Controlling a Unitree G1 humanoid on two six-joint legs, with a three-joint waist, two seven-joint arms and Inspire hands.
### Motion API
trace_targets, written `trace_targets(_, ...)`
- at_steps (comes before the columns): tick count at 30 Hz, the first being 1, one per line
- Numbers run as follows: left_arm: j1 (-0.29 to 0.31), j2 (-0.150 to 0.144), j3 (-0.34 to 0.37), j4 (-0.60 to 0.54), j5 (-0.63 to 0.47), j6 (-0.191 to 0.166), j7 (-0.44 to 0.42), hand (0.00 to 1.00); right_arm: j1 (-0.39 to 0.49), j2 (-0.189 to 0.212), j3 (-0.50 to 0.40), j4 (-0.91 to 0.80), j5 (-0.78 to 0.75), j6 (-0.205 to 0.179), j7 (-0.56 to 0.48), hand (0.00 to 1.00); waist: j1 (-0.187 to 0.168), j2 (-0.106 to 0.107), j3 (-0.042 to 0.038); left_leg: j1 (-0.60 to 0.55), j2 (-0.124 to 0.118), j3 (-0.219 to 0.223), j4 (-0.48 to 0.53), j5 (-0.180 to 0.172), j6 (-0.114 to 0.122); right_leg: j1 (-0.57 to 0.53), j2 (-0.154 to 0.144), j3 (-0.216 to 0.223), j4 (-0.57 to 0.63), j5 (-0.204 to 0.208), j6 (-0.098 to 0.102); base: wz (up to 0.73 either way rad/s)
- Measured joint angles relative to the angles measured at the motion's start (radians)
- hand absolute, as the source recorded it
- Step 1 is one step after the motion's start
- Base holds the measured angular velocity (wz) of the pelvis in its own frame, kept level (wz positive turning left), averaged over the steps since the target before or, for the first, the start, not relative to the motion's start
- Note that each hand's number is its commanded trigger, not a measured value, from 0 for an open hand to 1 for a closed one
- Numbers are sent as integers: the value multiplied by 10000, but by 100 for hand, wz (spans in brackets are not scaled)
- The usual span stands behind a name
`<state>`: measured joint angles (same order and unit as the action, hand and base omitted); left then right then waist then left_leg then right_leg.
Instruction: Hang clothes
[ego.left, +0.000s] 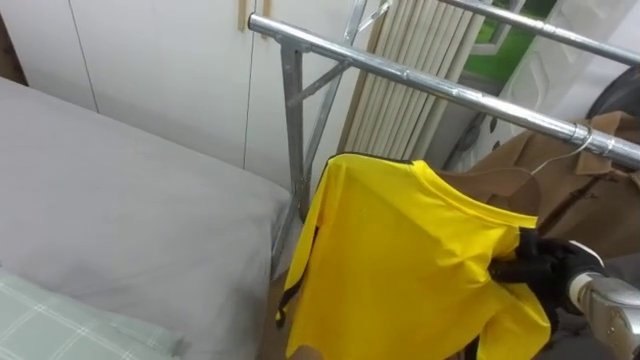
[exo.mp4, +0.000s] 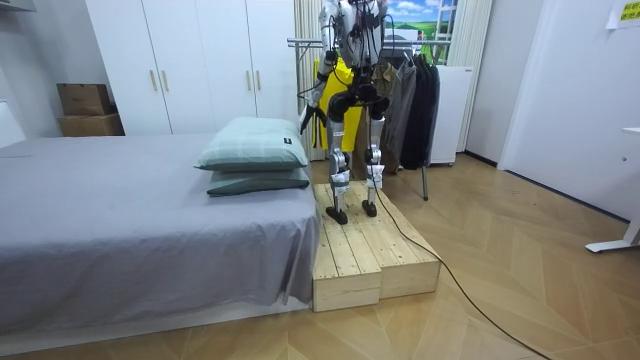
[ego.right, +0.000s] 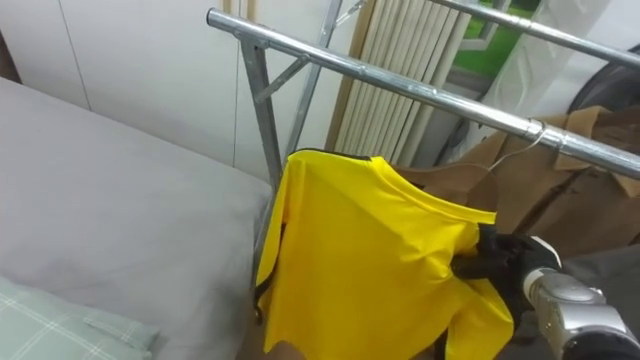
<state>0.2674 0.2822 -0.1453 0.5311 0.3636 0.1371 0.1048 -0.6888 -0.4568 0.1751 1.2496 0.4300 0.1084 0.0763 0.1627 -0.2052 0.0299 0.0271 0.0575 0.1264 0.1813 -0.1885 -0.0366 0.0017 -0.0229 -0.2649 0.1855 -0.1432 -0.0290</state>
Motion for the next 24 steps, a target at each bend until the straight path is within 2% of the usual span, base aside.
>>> trace_targets(3, -39, -22, -16, 0, 8, -224, 15, 0, 1, 0, -6, -339, 701, -8, -198, 0, -22, 23, 3, -202, 4, 19, 5, 1, 0, -195, 2, 31, 18, 10, -13, 0)
trace_targets(7, -46, -84, 51, -27, 54, -286, 16, 0, 14, 1, -14, -539, 1706, -63, -208, 0, -157, 120, -16, -232, -2, -23, 19, 2, -1, -197, -4, 26, -11, 12, -13, 1)
trace_targets(11, -174, -266, 150, -21, 649, -350, 90, 0, 39, 2, -37, -621, 2266, -217, -191, 0, -236, 309, -23, -193, -32, -22, 16, 2, 0, -178, -12, 142, -27, 21, 3, -3)
trace_targets(12, -224, -318, 151, 0, 661, -354, 173, 0, 64, 2, -37, -629, 2355, -242, -195, 66, -236, 353, -25, -163, -35, -20, -1, 2, 0, -156, -11, 131, -39, 23, 6, -3)
trace_targets(13, -228, -337, 152, 2, 661, -358, 217, 0, 86, 2, -37, -647, 2378, -245, -196, 92, -234, 370, -32, -152, -36, -20, -6, 2, 0, -145, -10, 128, -48, 23, 6, 0)
trace_targets(14, -226, -344, 150, 13, 655, -380, 266, 0, 117, 1, -37, -662, 2383, -256, -196, 100, -240, 392, -43, -142, -34, -21, -7, 3, 0, -122, -9, 90, -72, 23, 6, 0)
trace_targets(24, -39, -394, 149, 34, 622, -581, 423, 0, 137, -2, -36, -662, 2363, -265, -48, 100, -506, 380, -57, -83, -5, 1, 2, 5, -4, -57, 18, 67, -133, 25, 7, -1)
